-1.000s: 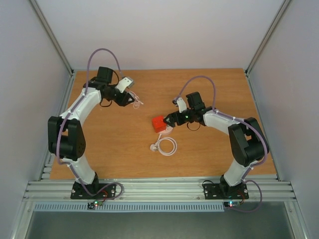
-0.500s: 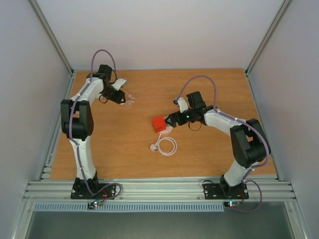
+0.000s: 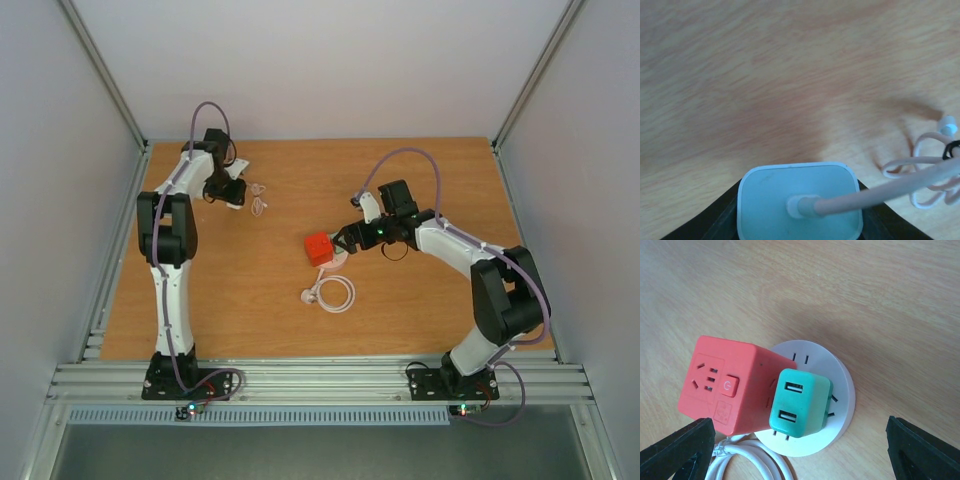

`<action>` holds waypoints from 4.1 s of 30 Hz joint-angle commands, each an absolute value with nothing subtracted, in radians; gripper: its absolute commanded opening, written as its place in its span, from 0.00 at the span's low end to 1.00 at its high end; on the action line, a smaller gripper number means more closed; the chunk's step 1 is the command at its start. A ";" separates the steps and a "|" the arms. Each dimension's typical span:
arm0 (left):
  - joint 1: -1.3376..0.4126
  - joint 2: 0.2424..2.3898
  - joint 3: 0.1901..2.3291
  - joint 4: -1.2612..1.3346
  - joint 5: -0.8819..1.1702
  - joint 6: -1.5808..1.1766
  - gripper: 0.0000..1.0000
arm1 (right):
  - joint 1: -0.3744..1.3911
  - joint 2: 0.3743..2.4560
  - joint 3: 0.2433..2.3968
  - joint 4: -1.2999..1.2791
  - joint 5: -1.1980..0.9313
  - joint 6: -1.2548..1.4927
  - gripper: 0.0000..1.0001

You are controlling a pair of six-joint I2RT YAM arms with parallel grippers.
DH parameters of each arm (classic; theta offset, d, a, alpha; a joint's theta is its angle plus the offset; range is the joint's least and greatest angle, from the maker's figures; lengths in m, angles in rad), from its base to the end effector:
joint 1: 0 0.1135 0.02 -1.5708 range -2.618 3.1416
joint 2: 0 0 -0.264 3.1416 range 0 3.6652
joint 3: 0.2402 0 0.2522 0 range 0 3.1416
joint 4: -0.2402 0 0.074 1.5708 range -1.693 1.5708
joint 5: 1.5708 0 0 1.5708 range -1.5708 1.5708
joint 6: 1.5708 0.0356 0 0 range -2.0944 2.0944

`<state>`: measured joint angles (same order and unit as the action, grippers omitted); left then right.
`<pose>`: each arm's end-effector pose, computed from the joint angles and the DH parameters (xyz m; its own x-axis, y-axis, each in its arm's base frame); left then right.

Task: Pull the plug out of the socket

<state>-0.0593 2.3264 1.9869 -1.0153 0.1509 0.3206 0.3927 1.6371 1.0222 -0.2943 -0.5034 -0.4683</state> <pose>0.4742 -0.0335 0.1740 -0.8968 0.3654 -0.2497 0.3934 0.9166 -0.0718 0.3046 0.1448 0.2016 -0.3756 -0.5835 -0.7200 -0.8725 0.4847 0.0623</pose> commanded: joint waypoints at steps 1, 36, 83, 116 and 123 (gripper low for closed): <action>-0.050 2.362 2.037 -1.028 0.066 0.285 0.21 | 0.386 1.596 1.045 -0.311 -0.522 -0.484 0.95; -0.044 1.882 1.630 -0.693 0.422 0.494 1.00 | 0.288 1.730 1.165 -0.552 -0.803 -1.393 0.94; -0.065 1.514 1.159 -0.456 0.800 0.576 1.00 | 0.375 2.040 1.460 -0.788 -0.781 -1.771 0.44; -0.424 1.635 0.925 -0.292 0.719 0.811 0.95 | 0.504 1.828 1.046 -0.387 -0.778 -1.304 0.26; -0.442 1.654 0.943 -0.311 0.699 0.826 0.80 | 0.512 1.839 1.052 -0.373 -0.755 -1.288 0.25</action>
<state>-0.4294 1.6421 0.9165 -0.3367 0.7082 0.8028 0.4931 1.8217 1.0740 -0.3485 -0.7719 -1.3346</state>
